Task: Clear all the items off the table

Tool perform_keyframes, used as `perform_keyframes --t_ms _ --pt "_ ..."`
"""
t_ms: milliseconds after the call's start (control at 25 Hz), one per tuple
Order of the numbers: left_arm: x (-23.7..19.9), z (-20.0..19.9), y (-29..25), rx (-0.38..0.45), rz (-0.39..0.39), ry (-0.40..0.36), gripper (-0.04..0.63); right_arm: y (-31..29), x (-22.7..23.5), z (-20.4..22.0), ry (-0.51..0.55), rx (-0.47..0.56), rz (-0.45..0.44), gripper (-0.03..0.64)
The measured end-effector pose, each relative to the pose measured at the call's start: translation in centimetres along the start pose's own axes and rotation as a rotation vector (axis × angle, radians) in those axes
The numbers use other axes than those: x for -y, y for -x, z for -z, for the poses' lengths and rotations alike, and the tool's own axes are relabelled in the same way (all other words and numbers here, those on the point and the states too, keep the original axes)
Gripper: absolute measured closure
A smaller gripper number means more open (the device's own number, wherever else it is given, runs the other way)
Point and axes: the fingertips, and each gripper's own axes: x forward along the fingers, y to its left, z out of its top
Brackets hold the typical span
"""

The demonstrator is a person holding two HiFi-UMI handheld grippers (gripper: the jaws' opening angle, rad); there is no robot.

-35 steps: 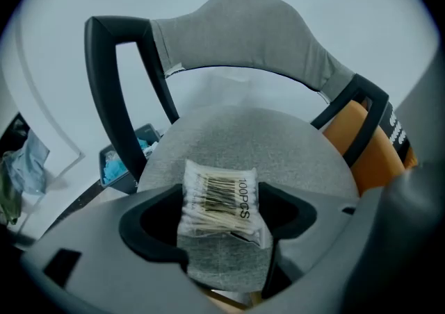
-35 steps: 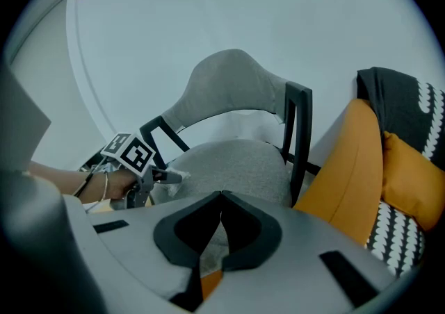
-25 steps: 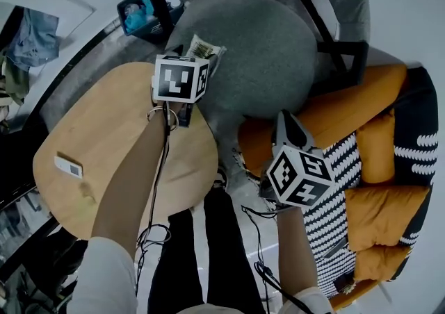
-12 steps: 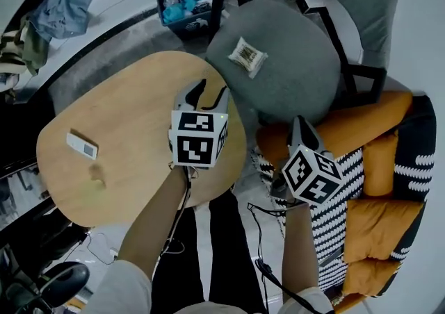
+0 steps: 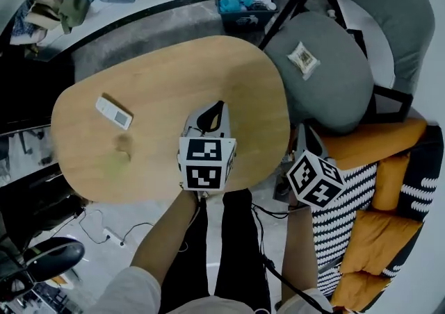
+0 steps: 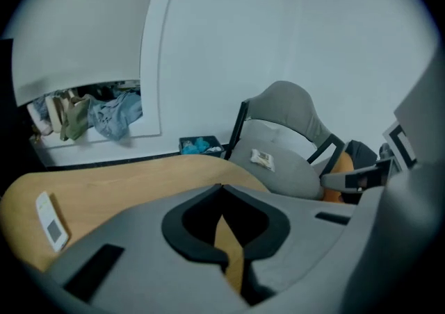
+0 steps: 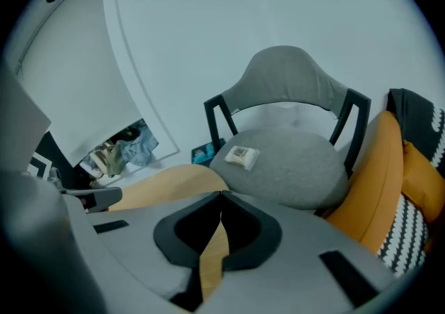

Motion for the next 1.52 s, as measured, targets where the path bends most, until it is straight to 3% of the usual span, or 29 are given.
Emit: perform_keyframes --t_ms 120,360,840,1040,1400,1520 --pt "-3.0 2.6 2.6 -0.005 0.004 0.060 0.586 -0.3 -4.2 1.8 0.031 -0.022 -0.039 0.592" --pt "-9.6 8.7 8.0 -0.051 -0.093 0.139 0.586 -0.9 -13.3 6.3 0.133 -0.094 -0.140 0.592" --pt "-20.4 13.1 17.7 0.021 -0.234 0.329 0.586 -0.4 -30.6 11.6 0.371 -0.165 -0.320 0.592" --pt "-23.2 14.5 20.4 0.047 -0.278 0.386 0.586 0.0 -34.1 13.4 0.414 -0.180 -0.355 0.592" --pt "-26.8 16.7 23.9 0.039 -0.391 0.394 0.581 0.0 -35.8 15.3 0.435 -0.206 -0.359 0.592" --pt "-27.8 17.7 24.4 0.014 -0.394 0.408 0.455 0.1 -36.0 15.8 0.435 -0.213 -0.355 0.592"
